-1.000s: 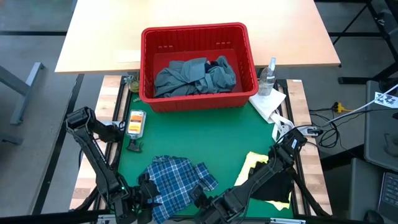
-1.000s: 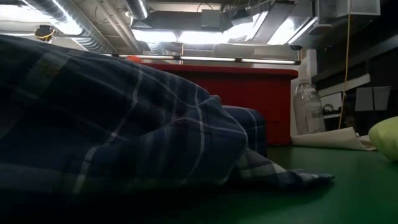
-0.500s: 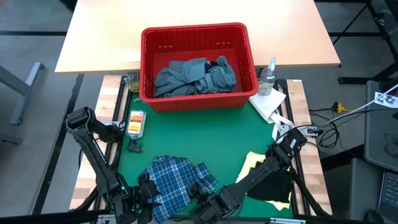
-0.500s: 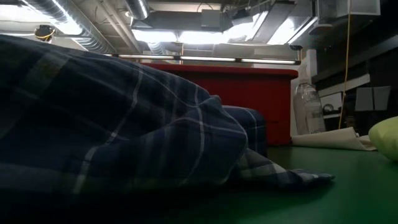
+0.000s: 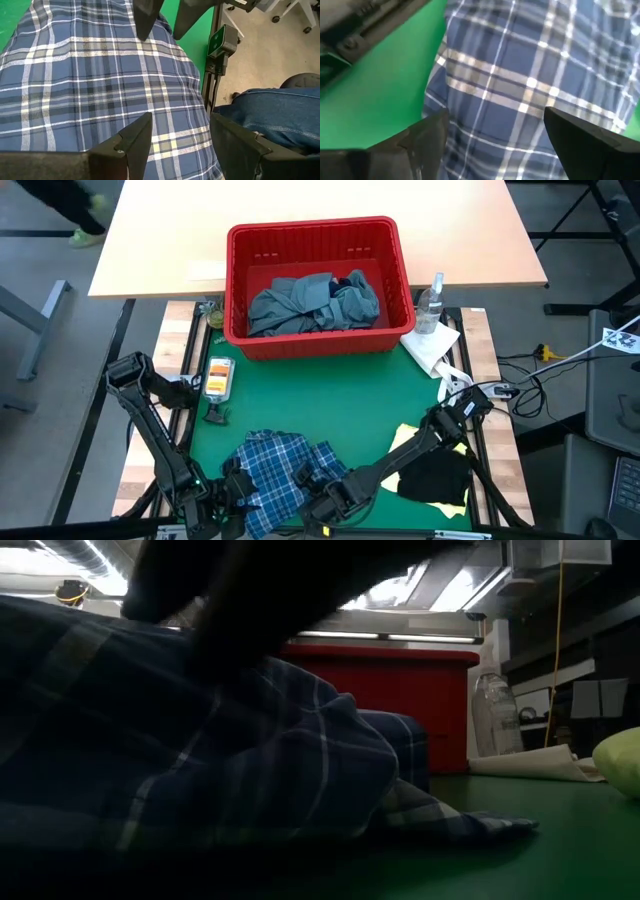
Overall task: Fold Laundry from Bin
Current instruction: Stack the blue shirt on top of the black underwear shorts
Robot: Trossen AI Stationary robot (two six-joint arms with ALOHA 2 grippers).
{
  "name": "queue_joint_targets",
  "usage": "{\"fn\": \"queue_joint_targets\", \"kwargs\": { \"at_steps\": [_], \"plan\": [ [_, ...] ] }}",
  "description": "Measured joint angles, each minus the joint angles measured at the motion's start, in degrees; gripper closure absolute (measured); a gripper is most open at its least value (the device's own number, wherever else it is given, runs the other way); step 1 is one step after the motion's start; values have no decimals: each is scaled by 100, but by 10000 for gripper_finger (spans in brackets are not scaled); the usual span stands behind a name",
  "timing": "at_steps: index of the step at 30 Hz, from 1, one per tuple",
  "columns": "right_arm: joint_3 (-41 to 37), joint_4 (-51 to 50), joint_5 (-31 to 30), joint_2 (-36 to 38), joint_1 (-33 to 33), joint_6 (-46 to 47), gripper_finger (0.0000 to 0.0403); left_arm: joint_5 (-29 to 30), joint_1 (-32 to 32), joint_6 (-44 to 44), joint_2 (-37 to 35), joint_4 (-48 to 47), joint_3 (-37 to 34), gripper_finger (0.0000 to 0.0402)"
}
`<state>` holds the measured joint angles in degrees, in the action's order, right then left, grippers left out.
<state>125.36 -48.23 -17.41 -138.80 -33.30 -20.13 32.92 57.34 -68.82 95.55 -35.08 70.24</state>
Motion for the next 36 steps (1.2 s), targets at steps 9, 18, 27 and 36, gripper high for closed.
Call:
{"fn": "queue_joint_targets", "kwargs": {
  "at_steps": [9,18,27,36],
  "plan": [
    [-866,550,-246,0,77,-143,77,117,0,7,0,-4,0,209],
    [-1316,547,-297,48,221,-113,116,345,0,7,0,-37,-2,209],
    [-1337,619,-326,12,262,-125,298,731,-166,-364,0,-614,-2,209],
    [-749,-602,-439,-35,269,-142,365,676,-422,-461,0,-909,-4,209]
  ]
}}
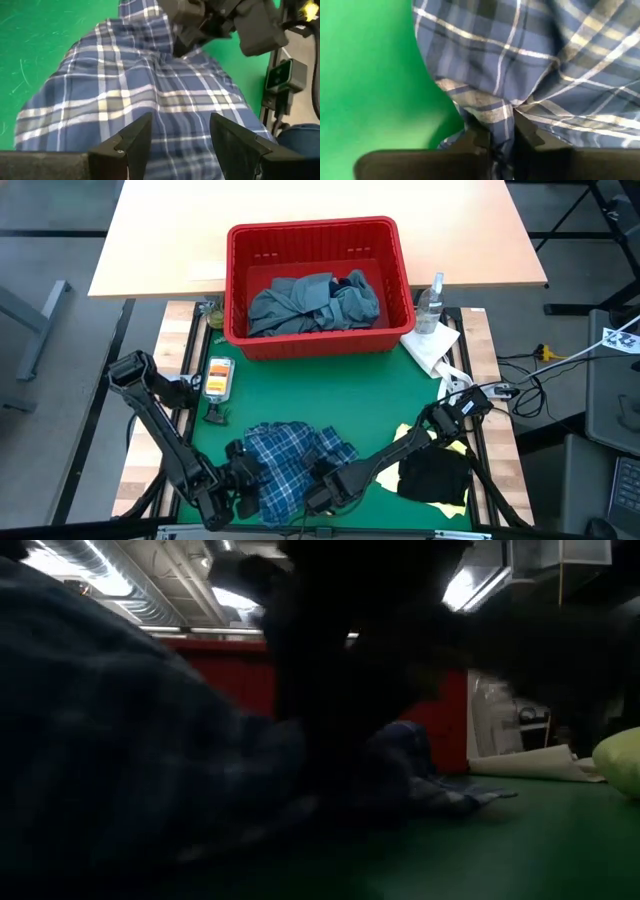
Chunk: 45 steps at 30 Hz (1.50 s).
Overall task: Fold Laundry from Bin
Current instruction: Stack the blue shirt on top of the black underwear shorts
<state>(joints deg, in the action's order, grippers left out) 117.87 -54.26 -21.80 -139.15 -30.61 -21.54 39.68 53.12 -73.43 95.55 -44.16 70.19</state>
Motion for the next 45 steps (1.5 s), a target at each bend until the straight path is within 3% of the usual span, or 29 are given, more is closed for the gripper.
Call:
{"fn": "queue_joint_targets", "kwargs": {
  "at_steps": [3,8,15,24,32,37,45],
  "plan": [
    [413,-763,-9,-3,-2,3,362,-15,-80,-2,0,2,0,209],
    [965,-1935,152,0,-11,173,391,-17,-227,2,0,7,0,209],
    [1628,-3589,375,3,-15,1092,378,-13,-457,5,-2,328,-175,209],
    [1637,-3570,598,180,-92,1992,391,194,-653,10,-2,1572,-968,209],
    [1626,-3588,945,308,-131,2118,391,286,-651,70,-2,1783,-1088,209],
    [1217,-3560,929,779,-214,2450,391,287,-649,131,-2,1799,-1088,209],
    [-778,-3571,1053,2038,-437,3898,391,422,-646,205,-2,2016,-1088,209]
  ]
}}
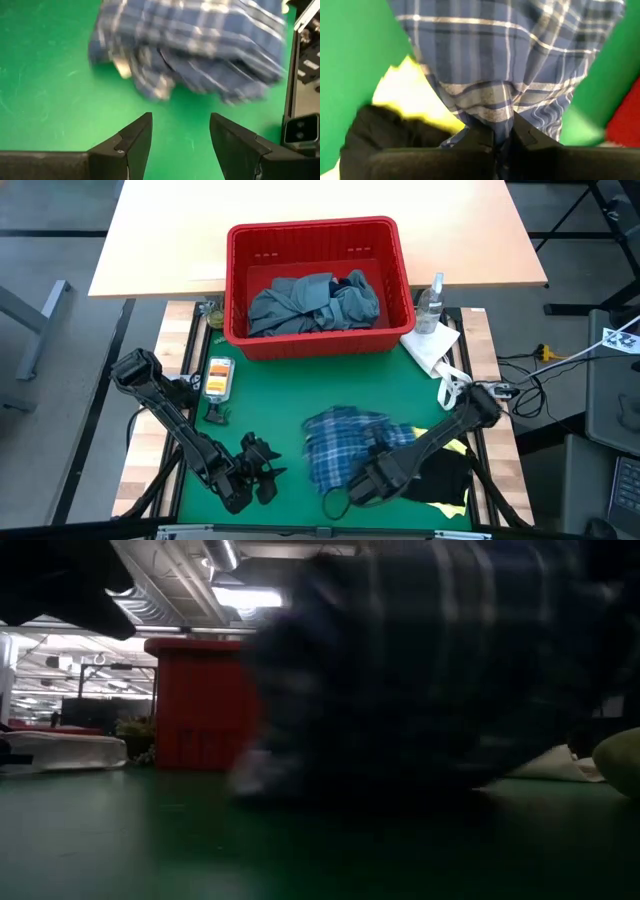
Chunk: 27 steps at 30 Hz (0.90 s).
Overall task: Fold Laundry from Bin
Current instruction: Stack the blue shirt on top of the black underwear shorts
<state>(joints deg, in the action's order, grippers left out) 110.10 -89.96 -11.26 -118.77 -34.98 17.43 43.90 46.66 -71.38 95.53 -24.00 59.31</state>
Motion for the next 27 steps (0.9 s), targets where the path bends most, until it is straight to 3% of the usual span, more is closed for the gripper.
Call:
{"fn": "queue_joint_targets", "kwargs": {
  "at_steps": [4,12,17,23,27],
  "plan": [
    [-995,0,192,665,-252,758,391,227,-8,7,0,62,0,209],
    [-2325,6,-21,2167,-544,2271,391,205,-124,115,0,154,0,209],
    [-3057,-1,369,2701,-789,2886,391,199,-134,153,0,231,0,209],
    [-3458,-8,697,2955,-1208,3496,391,199,-147,213,10,343,0,209],
    [-3394,-17,743,3049,-1466,3856,391,136,-266,1037,342,1559,-2,209]
  ]
}}
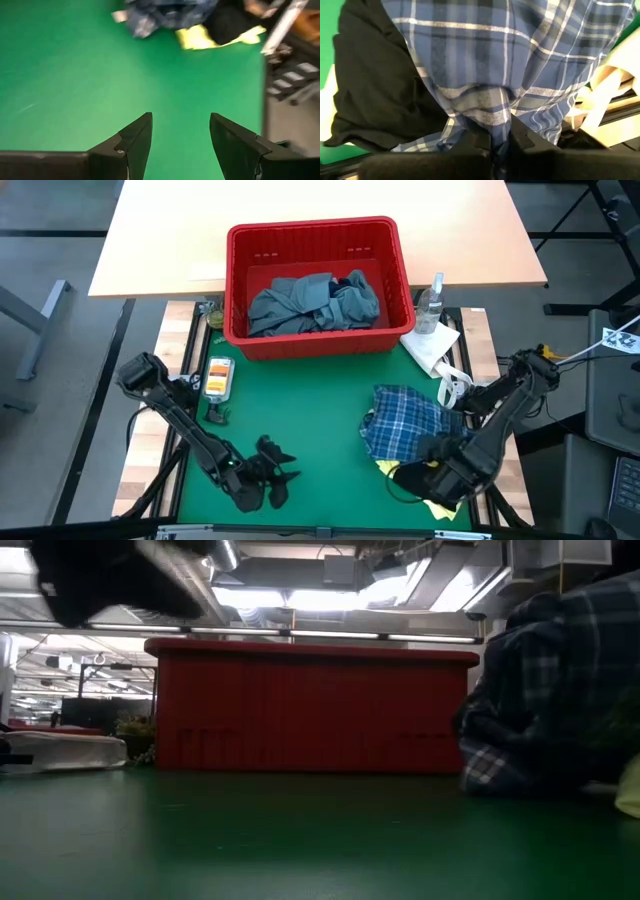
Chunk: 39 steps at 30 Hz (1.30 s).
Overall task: Fold Laundry from Bin
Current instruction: Stack the blue shirt on top of the black underwear shorts
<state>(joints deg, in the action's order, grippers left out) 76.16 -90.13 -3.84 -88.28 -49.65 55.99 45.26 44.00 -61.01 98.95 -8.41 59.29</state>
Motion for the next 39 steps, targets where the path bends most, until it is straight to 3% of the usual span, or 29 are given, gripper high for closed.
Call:
{"fn": "queue_joint_targets", "kwargs": {
  "at_steps": [6,9,13,17,24,32,39],
  "plan": [
    [181,7,108,5,-152,109,391,-538,-375,1469,814,2582,0,211],
    [213,13,438,5,-149,69,391,-944,-609,1694,1057,3167,5,220],
    [216,12,987,0,-366,184,391,-1591,-792,1663,1226,3202,46,238],
    [221,32,1477,-82,-723,530,391,-1762,-817,1661,1234,3189,52,255],
    [220,1064,1540,-280,-1286,1099,366,-1779,-810,1724,1234,3171,55,264],
    [219,2065,1544,-857,-1537,1148,380,-1780,-810,1791,1234,3140,57,264],
    [219,2349,1557,-1186,-1521,1129,321,-1777,-810,1796,1234,3139,57,264]
  ]
}}
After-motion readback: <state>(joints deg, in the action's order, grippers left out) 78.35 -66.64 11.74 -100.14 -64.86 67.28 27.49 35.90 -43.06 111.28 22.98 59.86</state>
